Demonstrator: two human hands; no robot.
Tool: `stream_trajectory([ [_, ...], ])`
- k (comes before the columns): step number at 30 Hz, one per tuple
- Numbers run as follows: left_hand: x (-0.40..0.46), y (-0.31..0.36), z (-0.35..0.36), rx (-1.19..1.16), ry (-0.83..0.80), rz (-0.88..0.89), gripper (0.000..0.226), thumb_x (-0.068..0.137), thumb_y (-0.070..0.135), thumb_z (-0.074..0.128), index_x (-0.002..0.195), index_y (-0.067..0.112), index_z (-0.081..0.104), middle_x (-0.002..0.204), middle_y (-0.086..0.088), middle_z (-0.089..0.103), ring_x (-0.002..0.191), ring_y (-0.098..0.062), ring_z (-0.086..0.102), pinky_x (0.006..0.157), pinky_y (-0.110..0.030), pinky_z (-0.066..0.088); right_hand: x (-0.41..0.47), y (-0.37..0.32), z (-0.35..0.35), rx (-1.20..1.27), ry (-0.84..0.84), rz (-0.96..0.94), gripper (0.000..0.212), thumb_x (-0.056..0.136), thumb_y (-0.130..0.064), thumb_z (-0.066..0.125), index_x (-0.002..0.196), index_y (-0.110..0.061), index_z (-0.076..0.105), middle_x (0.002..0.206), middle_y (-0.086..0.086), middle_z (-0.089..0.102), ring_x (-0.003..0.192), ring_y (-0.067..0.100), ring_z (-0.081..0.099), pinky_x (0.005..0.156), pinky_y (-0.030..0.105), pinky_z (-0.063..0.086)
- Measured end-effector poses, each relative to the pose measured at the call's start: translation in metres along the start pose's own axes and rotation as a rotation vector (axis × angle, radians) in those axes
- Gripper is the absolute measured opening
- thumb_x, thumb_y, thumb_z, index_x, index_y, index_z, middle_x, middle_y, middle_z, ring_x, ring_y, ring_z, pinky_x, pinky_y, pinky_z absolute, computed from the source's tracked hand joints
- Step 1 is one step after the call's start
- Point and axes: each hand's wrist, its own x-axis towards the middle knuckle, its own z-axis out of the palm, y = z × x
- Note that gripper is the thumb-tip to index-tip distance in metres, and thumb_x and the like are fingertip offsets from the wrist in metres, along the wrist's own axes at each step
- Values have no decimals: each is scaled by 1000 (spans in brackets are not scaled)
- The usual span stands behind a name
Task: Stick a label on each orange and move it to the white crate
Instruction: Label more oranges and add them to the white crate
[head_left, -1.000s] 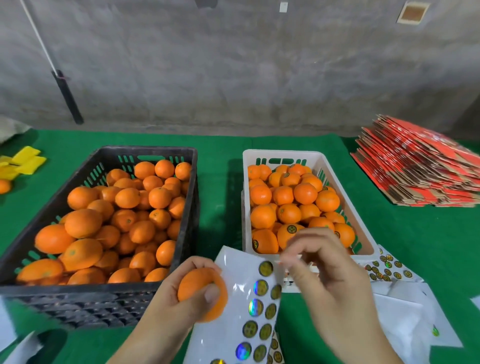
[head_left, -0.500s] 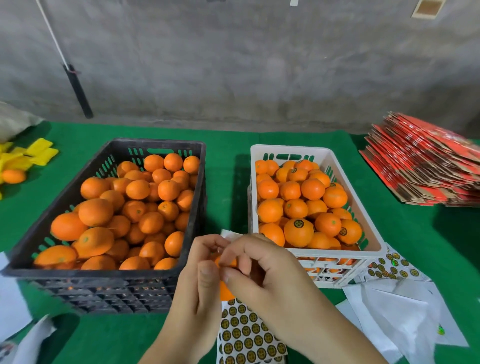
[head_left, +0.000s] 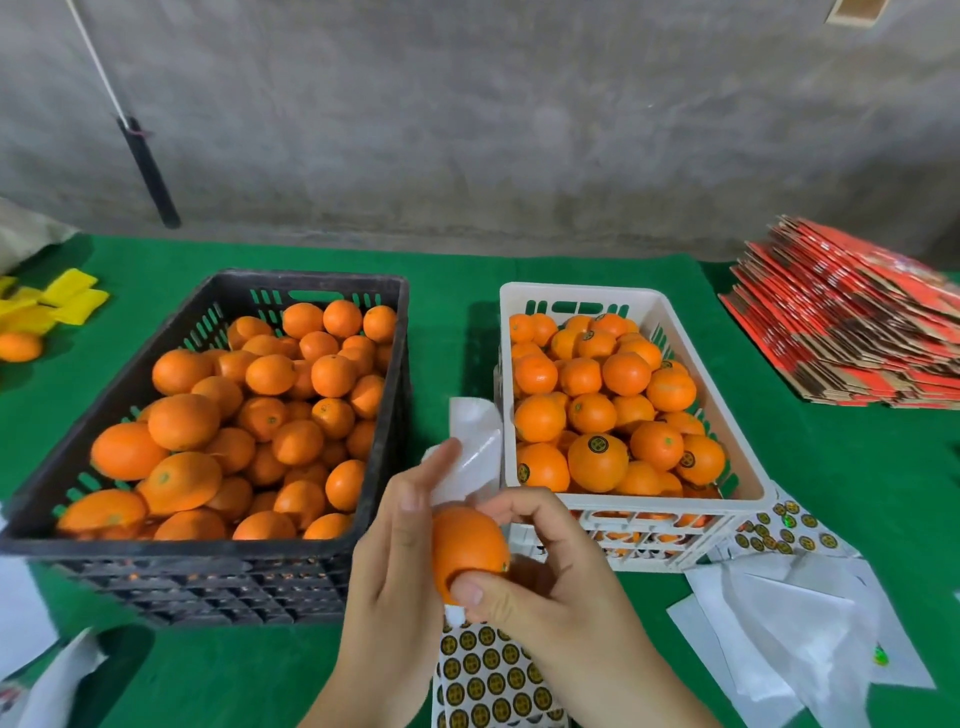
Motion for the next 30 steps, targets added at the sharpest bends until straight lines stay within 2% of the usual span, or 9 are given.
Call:
stream_trajectory([
  [5, 19, -11, -19, -95, 186, -51, 36, 87, 33, 71, 122, 41, 72, 124, 3, 75, 117, -21, 71, 91, -34, 61, 21, -21, -46, -30, 243, -86, 75, 58, -81, 84, 121, -42, 68, 113, -14, 73, 94, 8, 73, 72, 26, 60],
  [10, 29, -14, -31, -178, 39, -70, 56, 92, 21, 71, 141, 42, 55, 131, -6, 71, 122, -26, 68, 98, -37, 58, 61, -34, -95, -266, 473, 23, 94, 77, -90, 58, 158, -52, 30, 165, -11, 33, 145, 11, 39, 114, 43, 37],
  [13, 35, -15, -39, -217, -156, -153, 53, 90, 19, 74, 138, 39, 59, 133, -12, 69, 125, -31, 66, 99, -40, 57, 51, -8, -80, -148, 136, 73, 95, 68, -93, 65, 152, -63, 33, 159, -30, 41, 138, -11, 45, 113, 34, 35],
  [16, 43, -17, -48, -116, -292, -207, 47, 92, 19, 72, 137, 28, 60, 131, -16, 68, 118, -33, 67, 94, -40, 58, 36, 17, -47, 128, -199, 147, 64, 84, -45, 83, 144, -34, 61, 141, 2, 68, 131, 20, 65, 104, 35, 54],
  [19, 62, -6, -70, 217, -394, -139, 43, 101, 30, 66, 142, 28, 54, 128, -4, 70, 119, -23, 68, 95, -34, 57, 32, 22, -27, 340, -88, 187, 34, 82, -18, 86, 115, -21, 80, 126, 15, 75, 113, 31, 75, 83, 31, 62],
  [22, 103, 8, -126, 1314, -299, -10, 56, 96, 64, 57, 146, 43, 46, 146, 11, 54, 137, -20, 50, 114, -46, 42, 29, 23, -25, 441, 81, 185, 27, 76, -17, 77, 102, -20, 83, 116, 14, 79, 99, 28, 79, 69, 28, 63],
  [24, 119, 18, -175, 1784, -69, -312, 70, 89, 73, 58, 149, 43, 39, 158, -2, 40, 143, -39, 39, 116, -55, 31, 29, 25, -27, 479, 141, 160, 28, 78, -15, 74, 104, -19, 83, 116, 14, 79, 99, 27, 79, 67, 28, 63],
  [27, 118, 14, -234, 1650, 20, -719, 88, 87, 65, 70, 156, 35, 25, 155, -15, 41, 134, -43, 50, 108, -55, 43, 29, 27, -24, 479, 165, 134, 29, 81, -15, 73, 108, -19, 82, 117, 14, 79, 97, 26, 80, 65, 26, 62],
  [30, 118, 0, -254, 1571, 134, -583, 84, 85, 54, 78, 152, 31, 33, 139, -19, 52, 121, -43, 59, 99, -60, 49, 30, 27, -15, 438, 126, 121, 29, 77, -20, 78, 106, -24, 82, 115, 12, 79, 94, 23, 80, 65, 23, 61],
])
